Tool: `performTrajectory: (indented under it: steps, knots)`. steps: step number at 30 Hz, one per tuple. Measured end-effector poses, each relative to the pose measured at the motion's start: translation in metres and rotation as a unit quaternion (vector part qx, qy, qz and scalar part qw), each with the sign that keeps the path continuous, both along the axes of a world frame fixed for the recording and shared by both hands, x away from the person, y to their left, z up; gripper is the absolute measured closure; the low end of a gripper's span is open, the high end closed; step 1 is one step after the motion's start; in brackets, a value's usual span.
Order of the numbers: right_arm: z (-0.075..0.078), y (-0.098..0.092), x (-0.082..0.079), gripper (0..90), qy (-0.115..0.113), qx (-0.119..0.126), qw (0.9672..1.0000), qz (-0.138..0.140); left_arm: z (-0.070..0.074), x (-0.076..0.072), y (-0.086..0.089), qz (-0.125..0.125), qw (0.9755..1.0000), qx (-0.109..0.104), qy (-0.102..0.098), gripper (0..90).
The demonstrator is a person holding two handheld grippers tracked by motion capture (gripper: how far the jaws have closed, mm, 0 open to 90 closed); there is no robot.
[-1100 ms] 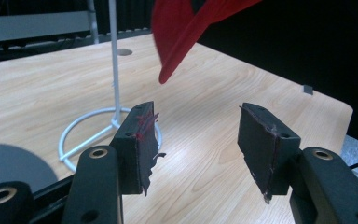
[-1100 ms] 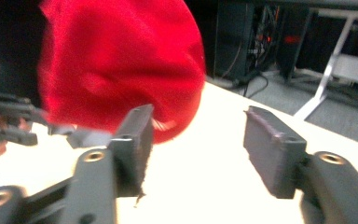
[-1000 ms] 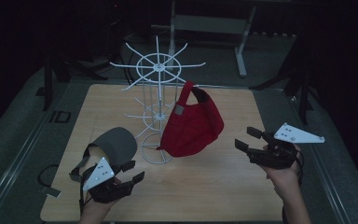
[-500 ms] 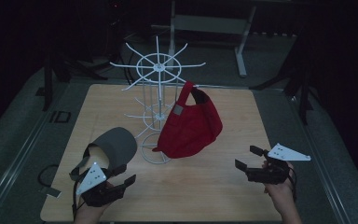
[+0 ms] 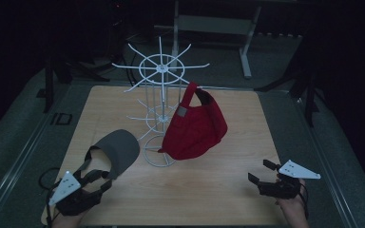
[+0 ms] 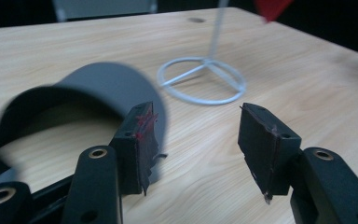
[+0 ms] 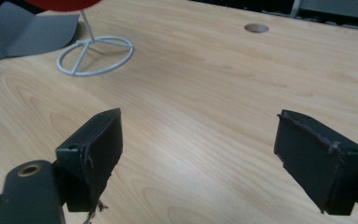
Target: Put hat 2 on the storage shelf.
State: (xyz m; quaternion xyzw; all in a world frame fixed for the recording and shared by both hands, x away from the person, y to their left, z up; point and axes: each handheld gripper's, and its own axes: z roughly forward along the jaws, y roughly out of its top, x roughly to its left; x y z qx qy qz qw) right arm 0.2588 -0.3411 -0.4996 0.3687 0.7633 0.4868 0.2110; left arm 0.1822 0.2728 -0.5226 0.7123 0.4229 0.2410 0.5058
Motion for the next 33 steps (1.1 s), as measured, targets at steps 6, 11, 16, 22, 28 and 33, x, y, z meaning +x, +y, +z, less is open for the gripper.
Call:
performTrajectory:
  steps: [6, 11, 16, 22, 28, 33]
  knots:
    - [-0.012, -0.005, -0.004, 15.7, -0.012, -0.006, 0.9998, -0.015, -0.009, -0.003, 0.037, 0.065, 0.9976, 0.010, 0.021, 41.3]
    - [-0.017, -0.007, -0.005, 15.6, -0.023, -0.015, 0.9993, -0.026, -0.024, 0.005, 0.061, 0.100, 0.9926, 0.018, 0.067, 29.1]
    - [-0.021, -0.009, -0.005, 15.2, -0.034, -0.016, 0.9989, -0.028, -0.034, 0.016, 0.070, 0.124, 0.9878, 0.035, 0.088, 24.8]
    - [-0.027, -0.011, -0.003, 15.2, -0.015, -0.017, 0.9992, -0.033, -0.041, 0.031, 0.069, 0.107, 0.9876, 0.044, 0.106, 22.1]
    - [-0.031, -0.012, -0.002, 15.2, -0.009, -0.018, 0.9991, -0.037, -0.046, 0.039, 0.060, 0.089, 0.9863, 0.069, 0.121, 22.2]
    - [-0.036, -0.014, 0.000, 15.2, -0.003, -0.030, 0.9986, -0.044, -0.047, 0.041, 0.055, 0.082, 0.9855, 0.085, 0.121, 34.0]
